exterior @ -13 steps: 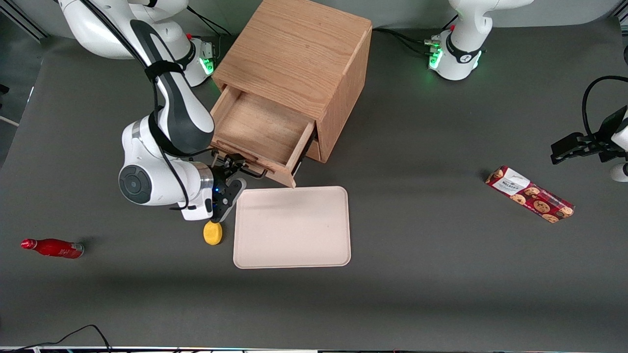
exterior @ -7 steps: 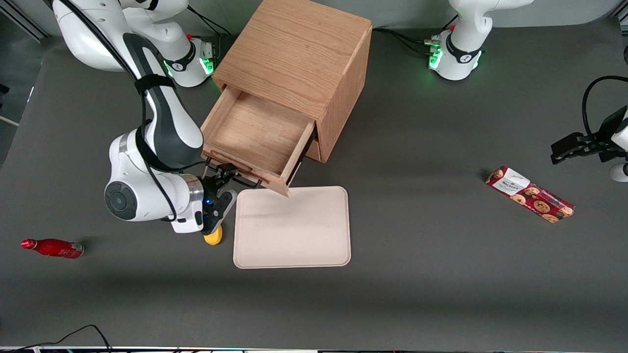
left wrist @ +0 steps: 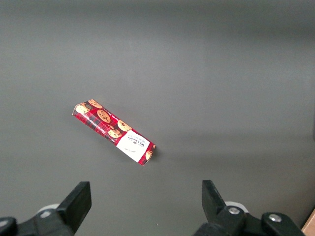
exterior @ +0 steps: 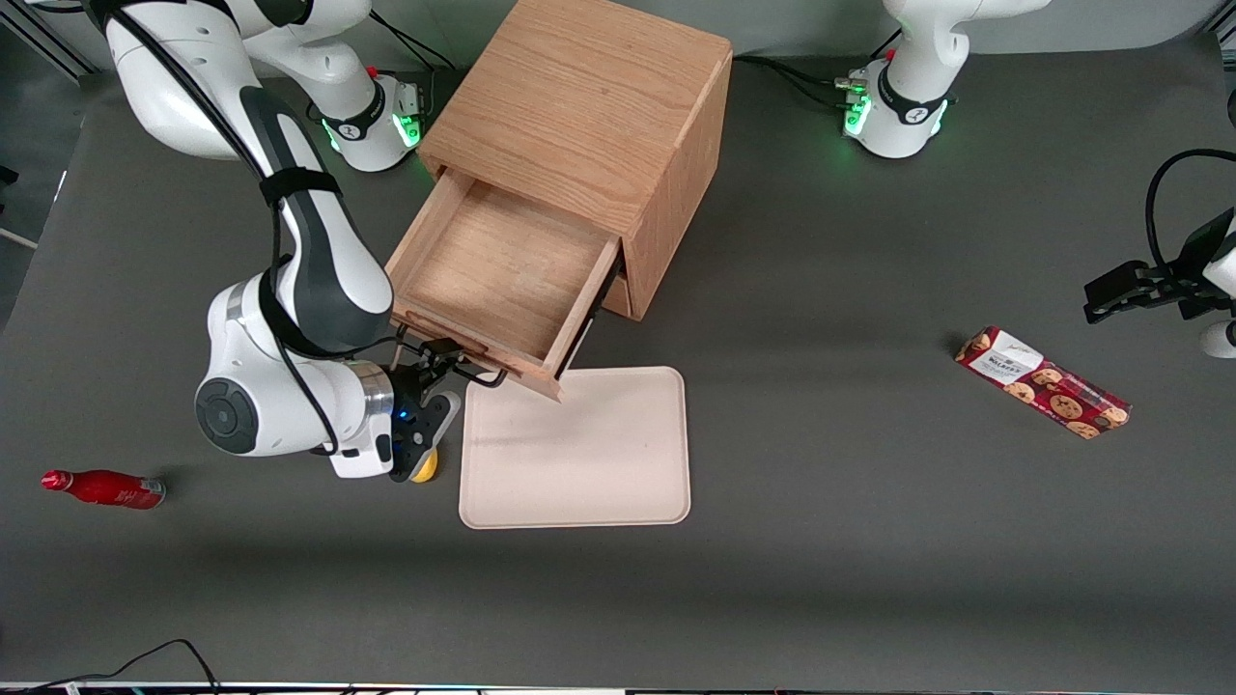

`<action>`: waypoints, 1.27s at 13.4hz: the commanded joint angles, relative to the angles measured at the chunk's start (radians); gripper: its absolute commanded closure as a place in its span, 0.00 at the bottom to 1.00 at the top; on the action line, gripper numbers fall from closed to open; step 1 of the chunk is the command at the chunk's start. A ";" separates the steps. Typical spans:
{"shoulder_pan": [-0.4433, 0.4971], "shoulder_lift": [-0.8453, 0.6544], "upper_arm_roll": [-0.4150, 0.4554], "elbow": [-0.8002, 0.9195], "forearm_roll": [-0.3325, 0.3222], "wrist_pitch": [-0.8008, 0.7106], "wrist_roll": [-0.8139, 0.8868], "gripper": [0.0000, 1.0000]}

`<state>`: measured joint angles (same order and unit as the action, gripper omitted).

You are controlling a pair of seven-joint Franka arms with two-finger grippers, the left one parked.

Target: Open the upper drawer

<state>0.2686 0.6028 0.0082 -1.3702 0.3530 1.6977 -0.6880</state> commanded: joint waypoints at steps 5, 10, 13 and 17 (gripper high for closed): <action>-0.063 0.064 0.030 0.086 0.011 -0.021 -0.067 0.00; -0.081 0.069 0.032 0.092 0.003 -0.020 -0.068 0.00; -0.085 0.074 0.033 0.105 0.003 -0.020 -0.079 0.00; -0.092 0.092 0.033 0.129 -0.009 -0.020 -0.081 0.00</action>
<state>0.1971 0.6590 0.0250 -1.2977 0.3505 1.6972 -0.7425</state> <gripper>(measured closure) 0.000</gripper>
